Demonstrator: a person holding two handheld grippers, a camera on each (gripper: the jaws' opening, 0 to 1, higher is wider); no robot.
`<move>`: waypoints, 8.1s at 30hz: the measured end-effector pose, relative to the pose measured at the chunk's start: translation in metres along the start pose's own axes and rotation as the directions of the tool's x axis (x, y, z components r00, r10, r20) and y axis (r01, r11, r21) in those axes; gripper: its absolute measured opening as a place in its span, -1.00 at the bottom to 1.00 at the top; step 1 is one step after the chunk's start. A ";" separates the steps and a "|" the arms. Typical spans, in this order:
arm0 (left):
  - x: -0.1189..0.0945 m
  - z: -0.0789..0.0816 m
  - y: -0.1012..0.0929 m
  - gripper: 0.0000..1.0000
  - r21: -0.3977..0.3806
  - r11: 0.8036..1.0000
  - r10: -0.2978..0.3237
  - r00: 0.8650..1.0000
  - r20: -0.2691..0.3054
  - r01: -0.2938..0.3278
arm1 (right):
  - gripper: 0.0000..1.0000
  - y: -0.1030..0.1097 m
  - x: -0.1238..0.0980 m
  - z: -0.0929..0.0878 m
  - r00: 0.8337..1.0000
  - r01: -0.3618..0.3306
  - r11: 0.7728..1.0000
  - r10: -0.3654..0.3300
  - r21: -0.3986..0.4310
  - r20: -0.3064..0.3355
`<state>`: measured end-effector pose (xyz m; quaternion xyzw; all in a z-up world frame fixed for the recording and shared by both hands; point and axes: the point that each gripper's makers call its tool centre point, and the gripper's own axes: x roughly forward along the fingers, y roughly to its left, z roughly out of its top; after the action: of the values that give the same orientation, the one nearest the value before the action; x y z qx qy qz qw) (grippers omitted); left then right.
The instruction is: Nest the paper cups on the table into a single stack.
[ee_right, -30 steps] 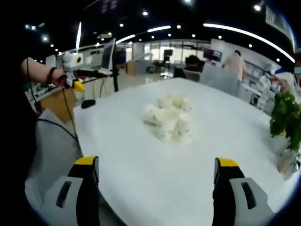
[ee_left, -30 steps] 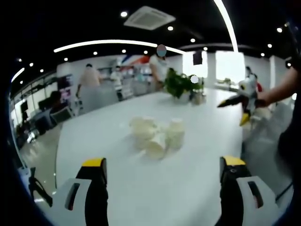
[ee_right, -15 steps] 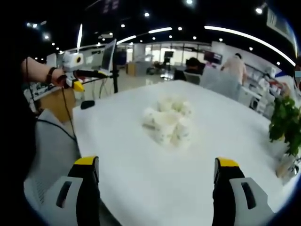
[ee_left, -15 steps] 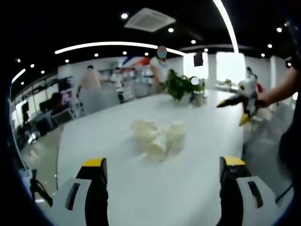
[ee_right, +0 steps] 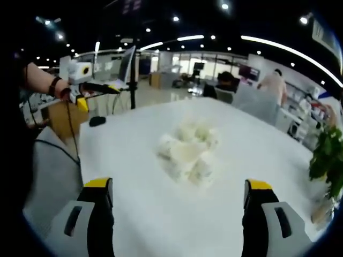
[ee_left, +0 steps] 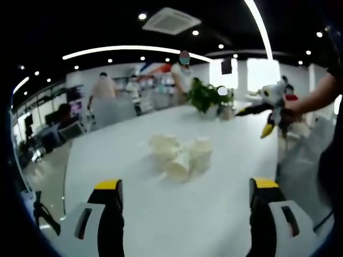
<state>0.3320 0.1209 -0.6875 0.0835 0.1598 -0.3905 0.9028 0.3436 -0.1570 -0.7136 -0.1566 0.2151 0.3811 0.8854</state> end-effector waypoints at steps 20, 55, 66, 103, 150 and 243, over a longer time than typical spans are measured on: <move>-0.005 -0.001 0.000 0.97 -0.024 0.999 0.032 0.999 0.001 -0.032 | 1.00 -0.010 0.033 0.011 0.999 -0.045 0.998 0.046 -0.048 0.006; -0.004 0.005 -0.020 0.93 -0.026 0.995 0.097 0.995 -0.022 -0.098 | 0.83 -0.009 0.078 0.018 0.979 -0.201 0.963 0.194 -0.180 -0.055; -0.005 0.003 -0.026 0.92 -0.036 0.993 0.108 0.994 -0.029 -0.109 | 0.73 -0.014 0.095 0.025 0.974 -0.224 0.951 0.216 -0.212 -0.063; -0.004 -0.003 -0.026 0.89 -0.062 0.991 0.113 0.992 -0.057 -0.116 | 0.41 -0.011 0.139 0.014 0.939 -0.327 0.917 0.289 -0.227 -0.186; -0.009 -0.010 -0.031 0.79 -0.086 0.990 0.108 0.992 -0.060 -0.113 | -0.04 0.003 0.154 -0.012 0.894 -0.412 0.878 0.338 -0.242 -0.295; -0.011 -0.015 -0.029 0.75 -0.088 0.993 0.078 0.996 -0.046 -0.082 | -0.16 0.134 0.073 -0.019 0.849 -0.521 0.829 0.478 -0.205 -0.225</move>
<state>0.3004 0.1124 -0.6980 0.0573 0.1927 -0.3446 0.9170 0.2842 -0.0324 -0.7818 -0.2395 0.2691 0.6104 0.7055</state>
